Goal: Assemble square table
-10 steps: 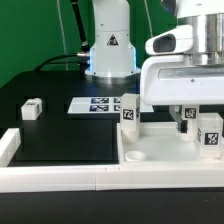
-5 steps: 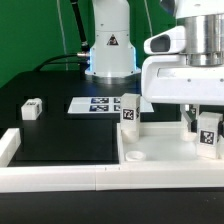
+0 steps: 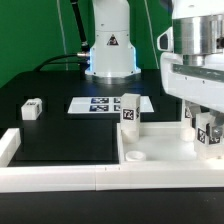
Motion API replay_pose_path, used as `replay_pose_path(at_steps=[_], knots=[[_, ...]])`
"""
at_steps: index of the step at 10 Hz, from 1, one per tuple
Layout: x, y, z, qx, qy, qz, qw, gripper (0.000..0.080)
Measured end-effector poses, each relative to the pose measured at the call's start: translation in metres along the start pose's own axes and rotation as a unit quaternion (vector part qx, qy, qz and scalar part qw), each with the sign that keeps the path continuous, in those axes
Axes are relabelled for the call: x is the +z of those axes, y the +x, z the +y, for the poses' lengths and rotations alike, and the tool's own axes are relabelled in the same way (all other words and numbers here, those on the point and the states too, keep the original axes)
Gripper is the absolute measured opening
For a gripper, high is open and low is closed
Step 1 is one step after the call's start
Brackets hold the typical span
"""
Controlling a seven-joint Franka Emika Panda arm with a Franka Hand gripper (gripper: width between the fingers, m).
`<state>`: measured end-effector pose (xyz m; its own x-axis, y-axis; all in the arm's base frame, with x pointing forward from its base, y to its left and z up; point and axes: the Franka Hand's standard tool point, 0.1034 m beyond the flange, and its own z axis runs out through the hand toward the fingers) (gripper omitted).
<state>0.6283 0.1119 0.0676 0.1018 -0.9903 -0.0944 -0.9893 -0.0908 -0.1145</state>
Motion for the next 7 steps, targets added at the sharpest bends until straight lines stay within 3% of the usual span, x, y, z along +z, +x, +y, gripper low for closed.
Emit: replay_pose_path(at_steps=[3,4,5,6,7], knots=[[0.0001,0.0006,0.0008,0.092,-0.001,-0.006,0.996,0.0290],[0.0002,0.0009,0.0008,0.087,-0.001,-0.006,0.996,0.0400],[0.0002,0.0008,0.0007,0.080,0.000,-0.006,0.997,0.0400],[0.0006,0.0000,-0.0010,0.022,0.009,0.003,1.000,0.0534],[0.0040,-0.0057,-0.0007,-0.082,0.027,0.019,0.996,0.0625]])
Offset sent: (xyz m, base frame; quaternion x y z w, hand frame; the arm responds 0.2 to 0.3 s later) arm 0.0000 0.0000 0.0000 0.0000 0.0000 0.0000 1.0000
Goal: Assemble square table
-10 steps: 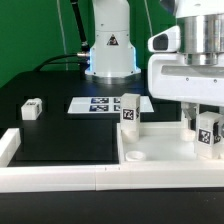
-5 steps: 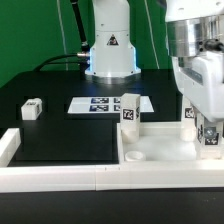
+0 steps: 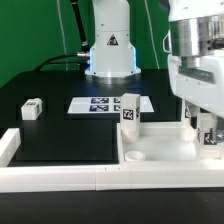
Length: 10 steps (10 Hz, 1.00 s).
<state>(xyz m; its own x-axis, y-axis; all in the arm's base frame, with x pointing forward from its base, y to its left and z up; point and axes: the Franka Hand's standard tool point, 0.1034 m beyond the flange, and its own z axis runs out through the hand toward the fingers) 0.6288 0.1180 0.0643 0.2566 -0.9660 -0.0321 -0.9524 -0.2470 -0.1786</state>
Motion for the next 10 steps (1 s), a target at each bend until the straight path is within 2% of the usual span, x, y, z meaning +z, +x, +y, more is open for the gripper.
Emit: replay_pose_path(at_steps=[1,4,5,6,7,8,9,10], knots=[[0.002,-0.007,0.001,-0.095,0.001,0.004,0.995,0.0642],[0.001,-0.004,0.001,-0.221,-0.001,0.006,0.975,0.0648],[-0.003,-0.002,-0.005,-0.324,-0.004,0.013,0.946,0.0649],[-0.004,0.006,-0.006,-0.431,-0.008,0.016,0.902,0.0649],[-0.004,0.009,-0.005,-0.459,-0.010,0.015,0.888,0.0649],[-0.004,0.008,-0.005,-0.453,-0.009,0.015,0.892,0.0622],[-0.003,0.008,-0.005,-0.447,-0.010,0.015,0.894,0.0490],[-0.003,0.008,-0.005,-0.445,-0.009,0.015,0.896,0.0490]])
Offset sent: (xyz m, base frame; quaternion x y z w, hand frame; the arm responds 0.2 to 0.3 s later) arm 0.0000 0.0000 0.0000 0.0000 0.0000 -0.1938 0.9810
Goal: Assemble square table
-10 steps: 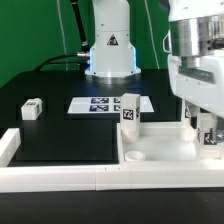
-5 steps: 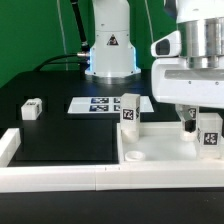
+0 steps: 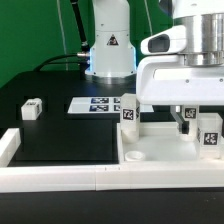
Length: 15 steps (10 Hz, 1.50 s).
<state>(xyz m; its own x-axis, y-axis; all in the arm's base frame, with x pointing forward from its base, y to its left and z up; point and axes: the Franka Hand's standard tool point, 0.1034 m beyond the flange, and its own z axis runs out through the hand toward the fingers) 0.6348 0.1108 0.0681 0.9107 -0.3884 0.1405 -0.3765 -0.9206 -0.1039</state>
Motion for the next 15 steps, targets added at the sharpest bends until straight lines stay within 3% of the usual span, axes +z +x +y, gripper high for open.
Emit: replay_pose_path(at_steps=[1,5,7,10,11,12,13,14,15], knots=[[0.000,0.000,0.000,0.015,0.000,0.000,1.000,0.0311],[0.000,0.004,0.012,0.141,-0.011,0.002,0.990,0.0308],[0.000,0.006,0.018,0.159,-0.018,0.003,0.987,0.0308],[-0.001,0.006,0.019,0.152,-0.019,0.004,0.988,0.0308],[-0.003,0.007,0.019,0.154,-0.018,0.002,0.988,0.0362],[-0.018,0.012,0.015,0.156,-0.007,0.006,0.988,0.0362],[-0.032,0.018,0.019,0.150,0.001,0.010,0.989,0.0545],[-0.044,0.025,0.025,0.145,0.006,0.011,0.989,0.0545],[-0.057,0.031,0.031,0.150,0.009,0.009,0.989,0.0627]])
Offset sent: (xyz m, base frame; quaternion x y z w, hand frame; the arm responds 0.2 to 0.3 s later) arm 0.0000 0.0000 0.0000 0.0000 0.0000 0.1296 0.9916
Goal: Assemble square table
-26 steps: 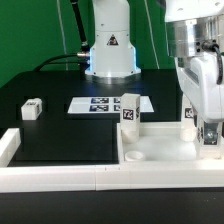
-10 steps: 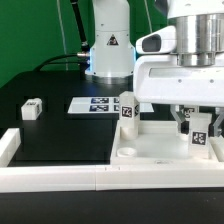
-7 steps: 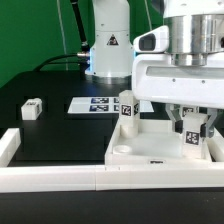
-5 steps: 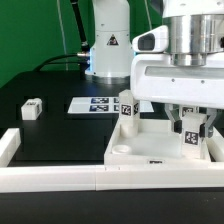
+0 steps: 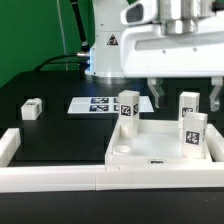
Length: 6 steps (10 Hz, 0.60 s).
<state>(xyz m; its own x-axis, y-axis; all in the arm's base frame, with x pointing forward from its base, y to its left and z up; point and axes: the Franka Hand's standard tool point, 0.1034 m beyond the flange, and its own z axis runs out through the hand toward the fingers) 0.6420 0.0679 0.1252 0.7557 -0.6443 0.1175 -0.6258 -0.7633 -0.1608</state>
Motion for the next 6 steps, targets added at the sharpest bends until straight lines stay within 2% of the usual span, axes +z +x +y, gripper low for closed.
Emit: replay_pose_path(at_steps=[2,6], knots=[[0.0065,-0.0041,0.0001,-0.003,-0.002,0.001,1.000,0.0643],[0.0077,-0.0033,0.0020,-0.003,-0.003,0.001,1.000,0.0649]])
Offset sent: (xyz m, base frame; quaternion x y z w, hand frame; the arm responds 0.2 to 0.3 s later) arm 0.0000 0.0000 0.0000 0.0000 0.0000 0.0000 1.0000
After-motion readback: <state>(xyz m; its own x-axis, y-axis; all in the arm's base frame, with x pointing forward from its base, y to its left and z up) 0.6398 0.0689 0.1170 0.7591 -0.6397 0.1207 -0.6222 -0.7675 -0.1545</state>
